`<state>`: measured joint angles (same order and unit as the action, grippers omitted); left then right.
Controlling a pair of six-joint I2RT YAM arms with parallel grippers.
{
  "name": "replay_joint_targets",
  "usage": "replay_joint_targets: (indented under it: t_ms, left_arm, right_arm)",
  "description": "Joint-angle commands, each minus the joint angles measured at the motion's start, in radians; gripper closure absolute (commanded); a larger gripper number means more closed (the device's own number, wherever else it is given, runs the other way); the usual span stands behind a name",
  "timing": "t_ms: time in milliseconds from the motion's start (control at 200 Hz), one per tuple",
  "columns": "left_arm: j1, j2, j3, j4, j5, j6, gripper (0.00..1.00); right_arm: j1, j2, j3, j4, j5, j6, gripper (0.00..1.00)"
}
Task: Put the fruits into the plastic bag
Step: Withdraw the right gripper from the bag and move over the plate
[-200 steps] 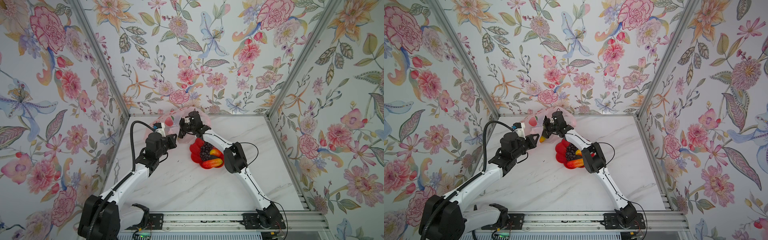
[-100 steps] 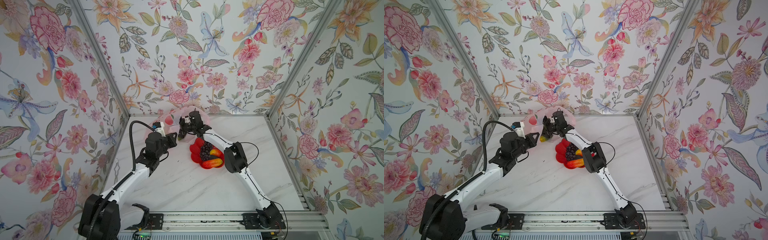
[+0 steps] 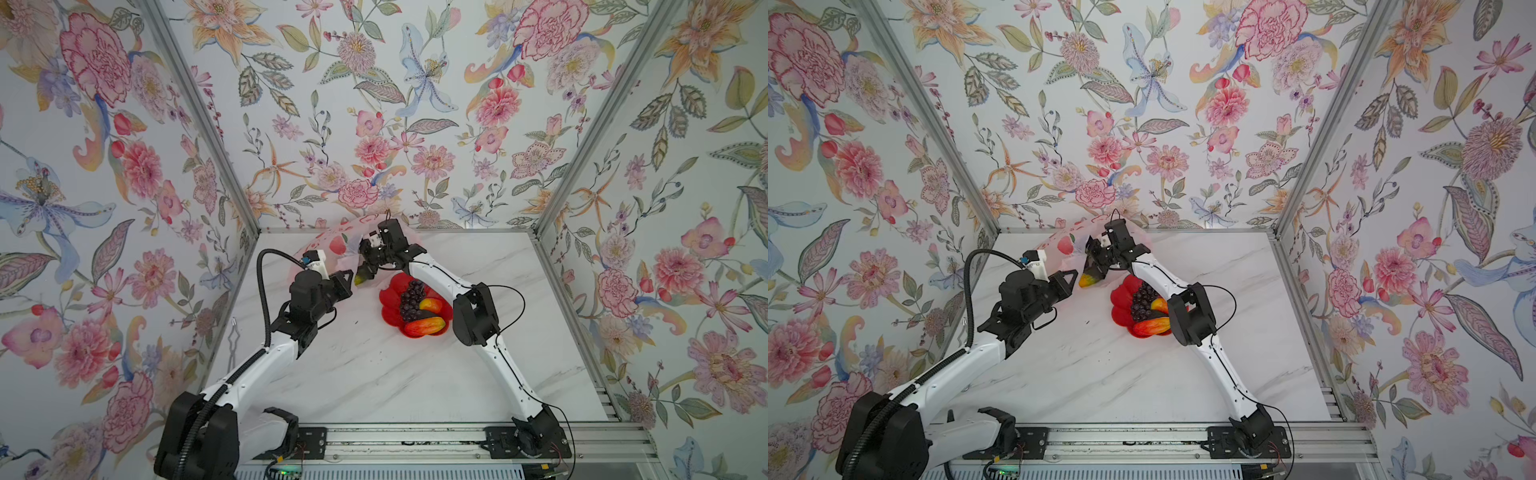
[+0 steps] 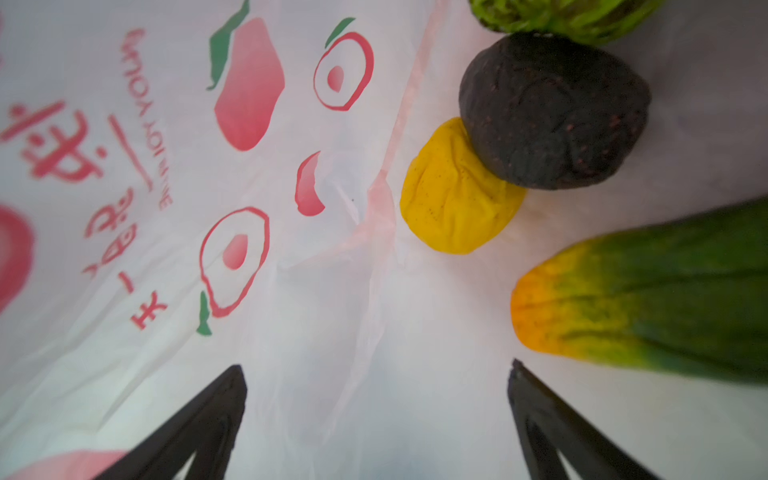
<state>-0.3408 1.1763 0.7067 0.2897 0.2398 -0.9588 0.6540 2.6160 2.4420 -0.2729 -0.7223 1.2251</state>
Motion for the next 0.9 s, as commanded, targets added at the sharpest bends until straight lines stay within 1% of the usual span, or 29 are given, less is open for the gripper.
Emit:
replay_joint_targets:
  t_ms: [0, 125, 325, 470, 691, 731, 891]
  left_arm:
    - [0.025, -0.047, -0.019, 0.004, 0.012, -0.021, 1.00]
    - [0.046, -0.074, -0.042, 0.003, 0.025, -0.033, 1.00]
    - [0.065, -0.086, -0.076, 0.025, 0.047, -0.053, 1.00]
    - [0.067, -0.082, -0.096, 0.056, 0.055, -0.070, 1.00]
    - [0.075, -0.052, -0.083, 0.063, 0.076, -0.063, 1.00]
    - [0.075, -0.045, -0.079, 0.067, 0.083, -0.063, 1.00]
    - [0.077, -0.025, -0.065, 0.072, 0.096, -0.064, 1.00]
  right_arm:
    - [0.002, -0.133, -0.022, -0.172, 0.033, -0.164, 0.01]
    - [0.006, -0.225, -0.101, -0.305, 0.102, -0.277, 0.01]
    - [0.017, -0.339, -0.153, -0.525, 0.197, -0.450, 0.01]
    - [0.019, -0.449, -0.215, -0.648, 0.279, -0.538, 0.01]
    - [-0.001, -0.631, -0.353, -0.873, 0.465, -0.666, 0.01]
    - [-0.033, -0.655, -0.380, -0.913, 0.492, -0.692, 0.01]
    - [-0.049, -0.697, -0.469, -1.084, 0.564, -0.778, 0.01]
